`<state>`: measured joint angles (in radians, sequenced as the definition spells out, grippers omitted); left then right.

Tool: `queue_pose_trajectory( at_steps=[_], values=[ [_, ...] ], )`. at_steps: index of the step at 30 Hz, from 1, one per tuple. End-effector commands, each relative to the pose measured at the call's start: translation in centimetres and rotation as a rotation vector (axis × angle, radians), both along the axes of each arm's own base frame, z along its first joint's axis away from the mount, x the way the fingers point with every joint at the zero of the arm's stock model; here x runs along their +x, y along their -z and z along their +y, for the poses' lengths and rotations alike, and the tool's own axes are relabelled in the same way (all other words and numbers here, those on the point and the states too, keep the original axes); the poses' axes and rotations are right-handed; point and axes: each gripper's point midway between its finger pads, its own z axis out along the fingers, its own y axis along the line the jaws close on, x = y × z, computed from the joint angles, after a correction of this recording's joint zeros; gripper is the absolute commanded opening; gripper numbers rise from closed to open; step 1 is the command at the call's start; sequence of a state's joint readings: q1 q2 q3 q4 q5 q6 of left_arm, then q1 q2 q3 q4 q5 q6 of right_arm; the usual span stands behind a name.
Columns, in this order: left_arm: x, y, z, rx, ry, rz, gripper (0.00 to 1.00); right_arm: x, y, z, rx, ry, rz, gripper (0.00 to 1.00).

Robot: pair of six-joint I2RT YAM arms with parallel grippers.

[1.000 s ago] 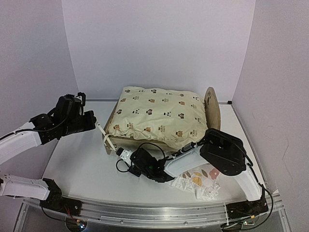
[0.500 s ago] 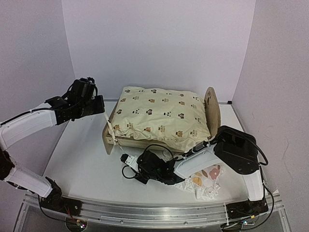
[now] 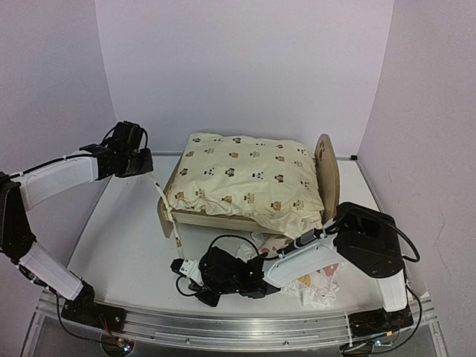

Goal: Set up the pet bed

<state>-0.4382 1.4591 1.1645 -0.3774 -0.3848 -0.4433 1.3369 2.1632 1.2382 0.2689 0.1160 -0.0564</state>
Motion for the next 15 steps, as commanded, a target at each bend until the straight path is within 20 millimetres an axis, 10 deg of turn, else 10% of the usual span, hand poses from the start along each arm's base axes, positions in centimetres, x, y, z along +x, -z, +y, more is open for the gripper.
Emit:
queue_pose_trajectory(
  at_steps=[1, 15],
  values=[
    [3.5, -4.4, -0.9, -0.027, 0.031, -0.122, 0.0, -2.4, 1.0, 0.5, -0.001, -0.017, 0.172, 0.0],
    [6.7, -5.9, -2.8, -0.066, 0.109, -0.139, 0.0, -2.9, 1.3, 0.7, 0.0, 0.027, 0.285, 0.0]
  ],
)
